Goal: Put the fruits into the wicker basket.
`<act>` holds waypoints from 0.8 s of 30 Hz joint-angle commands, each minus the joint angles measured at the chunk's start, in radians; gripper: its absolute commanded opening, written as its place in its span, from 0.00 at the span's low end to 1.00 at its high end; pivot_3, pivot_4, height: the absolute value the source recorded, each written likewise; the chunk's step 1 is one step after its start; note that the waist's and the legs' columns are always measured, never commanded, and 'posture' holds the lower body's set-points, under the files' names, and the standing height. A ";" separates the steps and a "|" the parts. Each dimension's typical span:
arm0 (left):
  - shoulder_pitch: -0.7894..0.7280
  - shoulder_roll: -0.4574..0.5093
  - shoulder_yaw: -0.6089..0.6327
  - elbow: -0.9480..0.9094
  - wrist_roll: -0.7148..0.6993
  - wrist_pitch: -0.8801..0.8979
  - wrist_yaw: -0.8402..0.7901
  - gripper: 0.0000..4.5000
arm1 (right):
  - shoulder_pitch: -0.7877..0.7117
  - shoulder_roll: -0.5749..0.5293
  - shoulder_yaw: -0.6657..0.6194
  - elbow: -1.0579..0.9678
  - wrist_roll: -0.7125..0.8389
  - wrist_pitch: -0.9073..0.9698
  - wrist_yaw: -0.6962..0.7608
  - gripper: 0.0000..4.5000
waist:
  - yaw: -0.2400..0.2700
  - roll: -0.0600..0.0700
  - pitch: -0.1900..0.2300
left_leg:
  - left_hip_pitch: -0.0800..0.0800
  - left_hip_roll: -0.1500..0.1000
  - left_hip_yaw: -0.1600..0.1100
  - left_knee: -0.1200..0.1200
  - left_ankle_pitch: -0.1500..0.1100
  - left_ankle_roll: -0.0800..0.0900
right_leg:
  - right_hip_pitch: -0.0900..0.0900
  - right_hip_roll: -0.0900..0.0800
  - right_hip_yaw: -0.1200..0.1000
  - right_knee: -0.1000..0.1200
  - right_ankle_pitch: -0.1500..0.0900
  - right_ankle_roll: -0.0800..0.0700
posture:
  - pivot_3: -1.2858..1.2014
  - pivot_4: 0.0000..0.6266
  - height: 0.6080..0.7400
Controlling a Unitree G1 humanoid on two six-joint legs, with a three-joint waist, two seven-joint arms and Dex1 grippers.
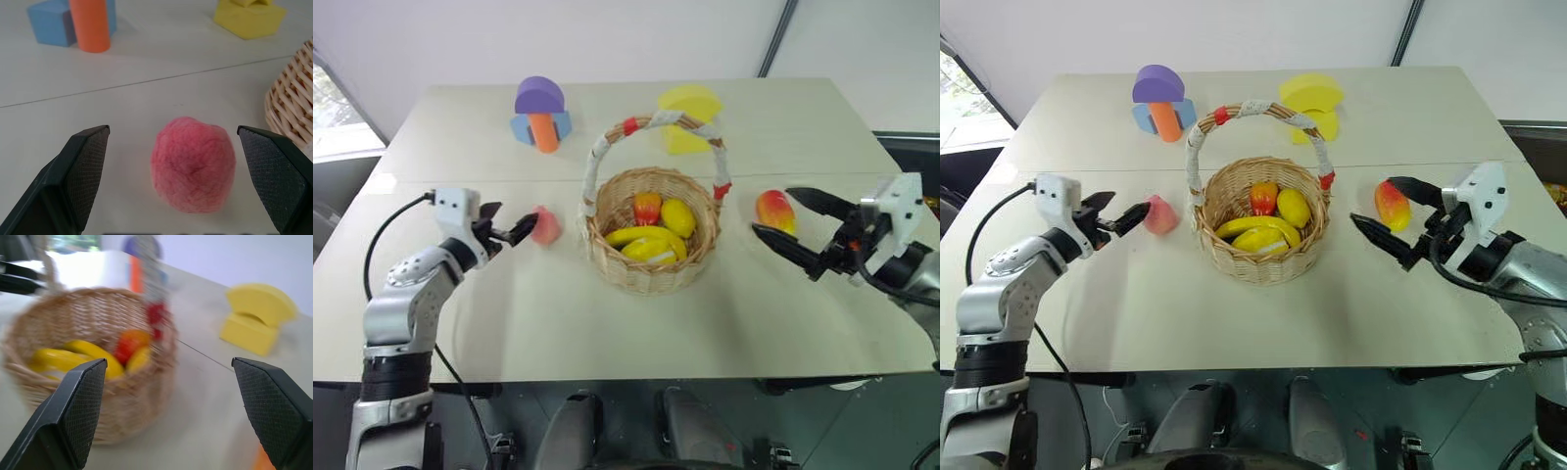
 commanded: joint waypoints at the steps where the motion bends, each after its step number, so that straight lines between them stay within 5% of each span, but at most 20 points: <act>1: -0.044 0.005 -0.058 0.022 0.053 0.019 0.013 1.00 | -0.059 -0.017 0.062 -0.124 0.088 0.038 0.002 0.95 | -0.002 0.000 0.000 | 0.000 0.000 0.000 0.000 0.000 0.000 | 0.000 0.000 0.000 0.000 0.000 0.000 | 0.52 0.24 1.00; 15: -0.121 -0.047 -0.134 0.135 0.131 -0.011 0.014 1.00 | -0.134 0.072 0.254 -0.183 0.073 0.016 -0.032 0.95 | 0.002 -0.001 0.001 | -0.001 0.000 -0.001 0.001 0.000 0.000 | -0.001 0.000 -0.001 0.000 0.000 0.000 | 0.52 0.24 1.00; 20: -0.121 -0.047 -0.105 0.114 0.129 -0.003 0.025 0.63 | -0.107 0.072 0.259 -0.173 0.034 -0.021 -0.021 1.00 | 0.001 -0.001 0.001 | -0.001 0.000 -0.001 0.001 0.000 0.000 | -0.001 0.000 -0.001 0.000 0.000 0.000 | 0.52 0.24 1.00; 24: -0.081 -0.031 -0.036 0.056 0.093 -0.016 0.014 0.63 | -0.087 0.068 0.249 -0.156 0.000 -0.051 -0.009 1.00 | 0.000 -0.001 0.001 | -0.001 0.000 -0.001 0.001 0.000 0.000 | -0.001 0.000 -0.001 0.000 0.000 0.000 | 0.52 0.24 1.00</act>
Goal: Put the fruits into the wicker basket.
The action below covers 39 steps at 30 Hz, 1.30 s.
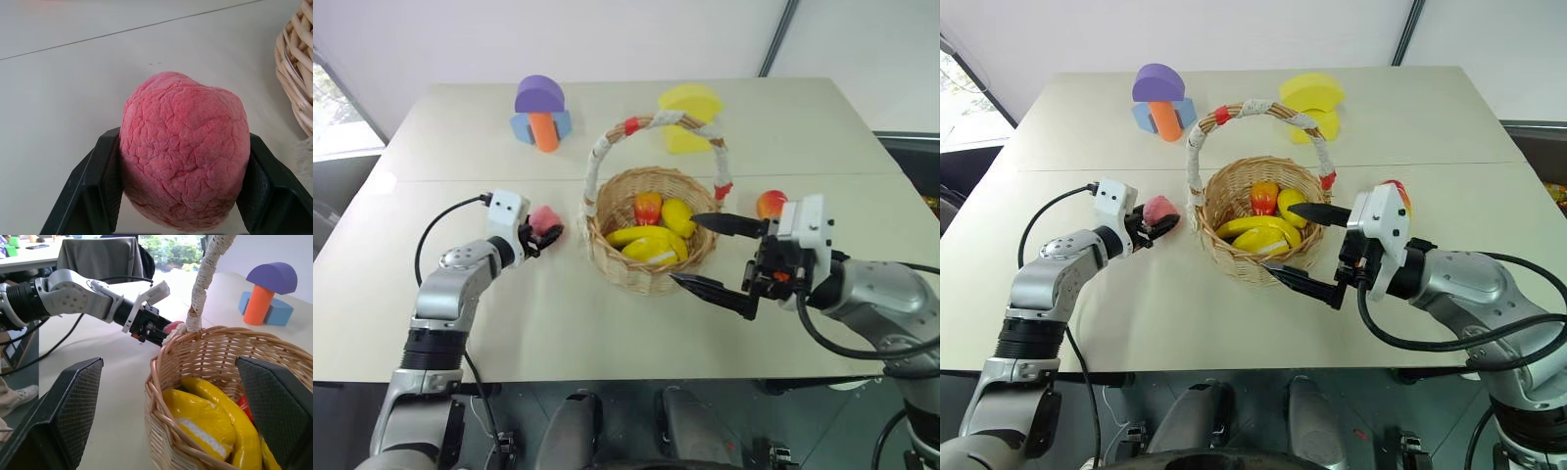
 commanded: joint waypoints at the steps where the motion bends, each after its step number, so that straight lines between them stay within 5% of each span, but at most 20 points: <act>1: 0.031 0.032 0.100 -0.092 -0.044 -0.031 -0.014 0.63 | 0.010 0.001 -0.023 0.000 -0.028 -0.047 0.015 1.00 | -0.001 0.000 0.000 | 0.000 0.000 0.000 0.000 0.000 0.000 | 0.000 0.000 0.000 0.000 0.000 0.000 | 0.52 0.24 1.00; 7: 0.131 0.091 0.244 -0.336 -0.313 0.089 -0.165 0.63 | 0.024 -0.032 -0.091 0.057 -0.053 -0.072 0.047 1.00 | 0.001 0.000 0.000 | 0.000 0.000 0.000 0.000 0.000 0.000 | 0.000 -0.001 0.000 0.000 0.000 0.000 | 0.52 0.24 1.00; 12: 0.103 0.147 0.146 -0.550 -0.479 0.229 -0.225 0.63 | 0.016 -0.069 -0.129 0.121 -0.073 -0.085 0.085 1.00 | 0.010 0.000 0.000 | -0.001 0.000 -0.001 0.000 0.000 0.000 | 0.002 -0.002 -0.001 -0.002 0.000 0.000 | 0.52 0.24 1.00; 21: -0.156 -0.025 -0.198 -0.477 -0.315 0.227 -0.093 0.63 | 0.012 -0.057 -0.143 0.135 -0.101 -0.091 0.065 1.00 | 0.015 -0.001 0.000 | 0.000 0.000 -0.001 0.001 0.000 0.000 | 0.002 0.002 -0.001 -0.002 0.000 0.000 | 0.52 0.24 1.00; 22: -0.167 -0.036 -0.213 -0.458 -0.299 0.214 -0.097 0.70 | 0.018 -0.054 -0.148 0.130 -0.101 -0.088 0.057 1.00 | 0.014 -0.001 0.000 | 0.000 0.000 -0.001 0.001 0.000 0.000 | 0.002 0.002 -0.001 -0.002 0.000 0.000 | 0.52 0.24 1.00; 25: -0.181 -0.049 -0.226 -0.431 -0.283 0.191 -0.125 0.98 | 0.041 -0.046 -0.163 0.135 -0.117 -0.075 0.012 1.00 | 0.013 -0.001 0.000 | 0.000 0.000 -0.001 0.001 0.000 0.000 | 0.002 0.002 -0.001 -0.002 0.000 0.000 | 0.52 0.24 1.00; 31: -0.141 -0.036 -0.170 -0.470 -0.349 0.180 -0.200 0.99 | 0.014 -0.013 -0.166 0.264 -0.226 -0.069 -0.127 1.00 | 0.014 -0.001 0.000 | 0.000 0.000 0.000 0.001 0.000 0.000 | 0.002 0.002 -0.001 -0.002 0.000 0.000 | 0.52 0.24 1.00; 39: -0.027 0.053 -0.151 -0.577 -0.387 0.164 -0.286 0.99 | -0.216 0.086 -0.080 0.706 -0.442 -0.003 -0.392 1.00 | -0.001 0.000 0.000 | 0.000 0.000 0.001 0.001 0.001 -0.001 | 0.001 0.002 0.000 -0.001 0.000 0.000 | 0.52 0.24 1.00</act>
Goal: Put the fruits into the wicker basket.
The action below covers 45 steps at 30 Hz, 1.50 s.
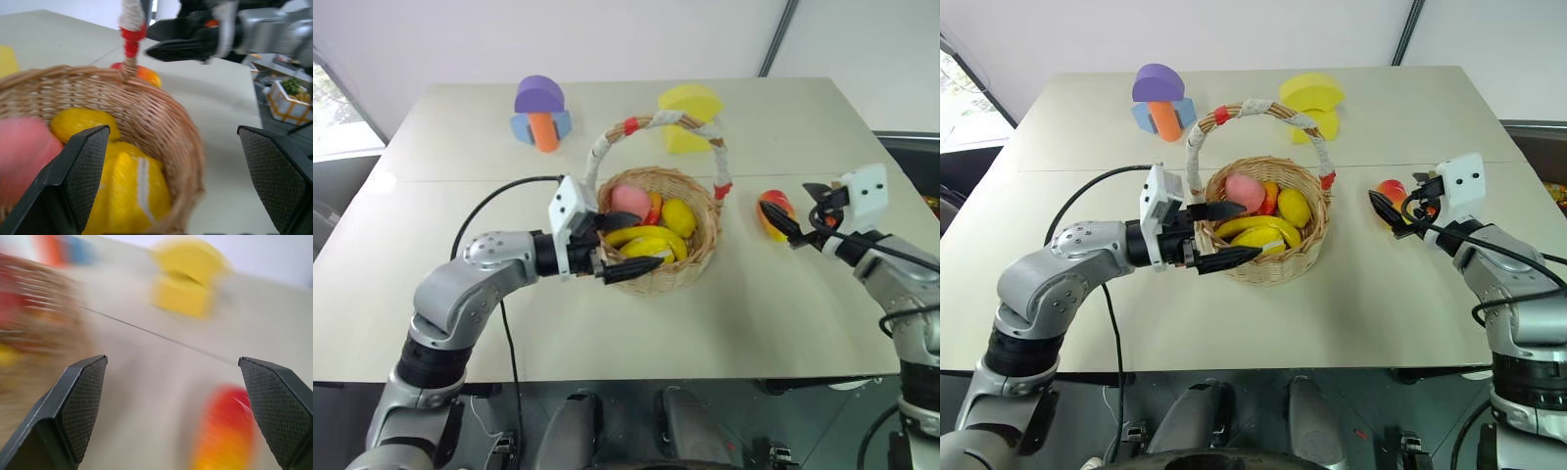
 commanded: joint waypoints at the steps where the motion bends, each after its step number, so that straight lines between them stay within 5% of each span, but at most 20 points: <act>1: 0.001 0.001 0.021 -0.057 -0.014 -0.013 0.013 0.99 | -0.078 0.015 0.009 0.132 -0.071 -0.011 -0.052 1.00 | 0.000 0.000 0.000 | 0.000 0.000 0.000 0.000 0.000 0.000 | 0.000 0.000 0.000 0.000 0.000 0.000 | 0.52 0.24 1.00; 14: 0.054 -0.005 -0.002 -0.102 -0.006 -0.001 0.078 0.99 | -0.192 0.065 0.038 0.358 -0.086 0.026 0.030 1.00 | -0.001 0.000 0.000 | 0.000 0.000 0.000 0.000 0.000 0.001 | 0.000 0.001 0.000 0.000 0.000 0.000 | 0.52 0.24 1.00; 17: 0.054 -0.003 -0.005 -0.098 -0.004 -0.006 0.074 1.00 | -0.195 0.065 0.040 0.375 -0.100 0.012 0.032 0.80 | -0.001 0.000 0.000 | 0.000 -0.001 0.000 0.000 0.000 0.001 | 0.000 0.000 0.000 0.000 0.000 0.000 | 0.52 0.24 1.00; 21: 0.050 -0.003 -0.011 -0.087 0.003 -0.014 0.070 1.00 | -0.186 0.063 0.033 0.352 -0.104 0.002 0.040 0.39 | -0.004 0.000 0.000 | 0.000 0.000 0.000 0.000 0.000 0.001 | 0.000 0.001 0.000 0.000 0.000 0.000 | 0.52 0.24 1.00; 29: 0.091 0.039 0.087 -0.039 -0.001 -0.065 0.045 1.00 | -0.018 -0.076 -0.042 0.019 -0.080 -0.037 0.160 0.38 | 0.000 0.001 0.000 | 0.000 0.000 0.000 0.000 -0.001 0.001 | -0.001 0.000 0.000 0.000 0.000 0.000 | 0.52 0.24 1.00; 37: 0.154 0.135 0.188 0.061 0.018 -0.158 -0.054 1.00 | 0.257 -0.201 -0.229 -0.444 0.222 0.027 0.464 0.38 | -0.004 0.001 0.000 | 0.001 0.001 0.000 0.000 -0.001 0.002 | 0.001 0.001 0.000 0.000 0.000 0.000 | 0.52 0.24 1.00; 41: 0.141 0.141 0.190 0.087 0.022 -0.177 -0.074 1.00 | 0.186 -0.173 -0.118 -0.582 0.331 0.096 0.411 0.38 | -0.004 0.001 0.000 | 0.001 0.001 0.000 0.000 -0.001 0.002 | 0.002 0.001 0.000 0.000 0.000 0.000 | 0.52 0.24 1.00; 45: 0.138 0.129 0.179 0.069 0.013 -0.177 -0.072 1.00 | -0.004 -0.070 0.148 -0.544 0.192 0.123 0.260 0.38 | -0.005 0.000 0.000 | 0.002 0.001 0.000 0.000 -0.001 0.001 | 0.001 0.001 0.000 0.000 0.000 0.000 | 0.52 0.24 1.00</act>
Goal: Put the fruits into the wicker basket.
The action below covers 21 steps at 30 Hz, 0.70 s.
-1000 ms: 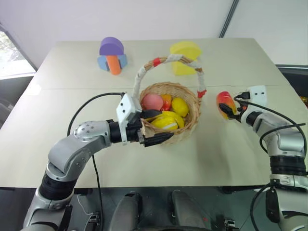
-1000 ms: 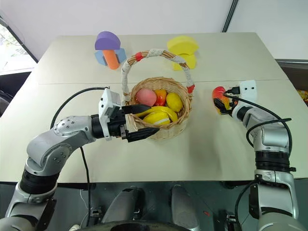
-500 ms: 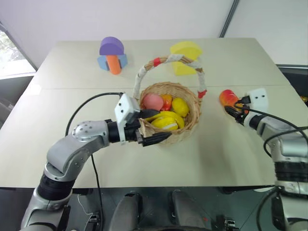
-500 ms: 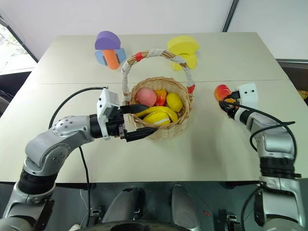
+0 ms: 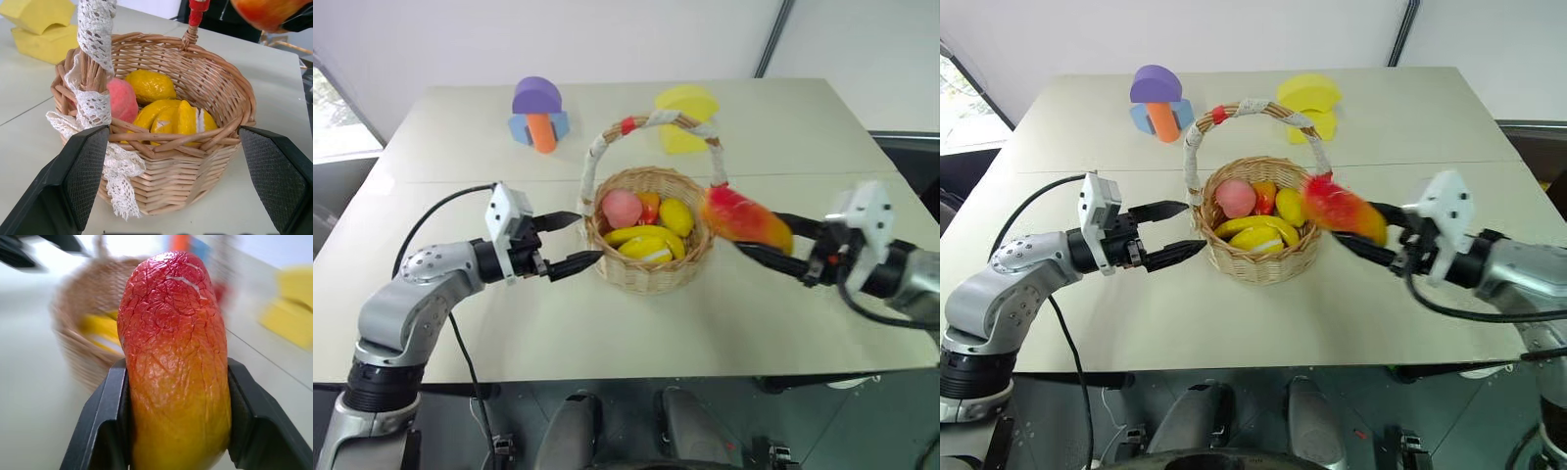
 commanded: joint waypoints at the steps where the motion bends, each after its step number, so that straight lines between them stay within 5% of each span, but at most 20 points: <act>1: -0.004 -0.006 0.013 -0.042 -0.014 -0.016 -0.002 1.00 | -0.140 0.093 0.197 0.046 -0.117 0.029 -0.140 0.38 | 0.002 0.000 0.000 | -0.001 0.000 0.000 0.000 0.000 0.000 | -0.001 0.000 0.000 0.000 0.000 0.000 | 0.52 0.24 1.00; 6: 0.019 -0.020 0.012 -0.084 -0.021 -0.003 0.023 1.00 | -0.246 0.189 0.296 0.144 -0.193 0.066 -0.218 0.38 | 0.013 0.000 0.000 | -0.003 -0.001 -0.001 -0.001 0.000 -0.001 | -0.004 -0.002 -0.001 0.000 0.000 0.000 | 0.52 0.24 1.00; 7: 0.024 -0.023 0.012 -0.093 -0.023 0.000 0.029 1.00 | -0.250 0.190 0.298 0.146 -0.198 0.060 -0.213 0.61 | 0.015 0.000 0.000 | -0.004 -0.002 -0.002 0.000 0.000 -0.001 | -0.004 -0.002 -0.001 0.000 0.000 0.000 | 0.52 0.24 1.00; 11: 0.040 -0.029 0.018 -0.115 -0.030 0.009 0.047 1.00 | -0.248 0.176 0.288 0.120 -0.207 0.019 -0.178 0.98 | 0.011 0.000 0.000 | -0.007 -0.003 -0.002 0.000 0.000 0.000 | -0.005 -0.004 -0.002 -0.003 0.000 0.000 | 0.52 0.24 1.00; 21: 0.051 -0.027 0.022 -0.124 -0.042 0.014 0.060 1.00 | 0.028 0.050 -0.074 -0.048 0.092 0.040 -0.003 0.98 | 0.011 0.000 0.000 | -0.007 -0.002 -0.003 0.000 -0.001 0.001 | -0.003 -0.003 -0.003 -0.003 0.000 0.000 | 0.52 0.24 1.00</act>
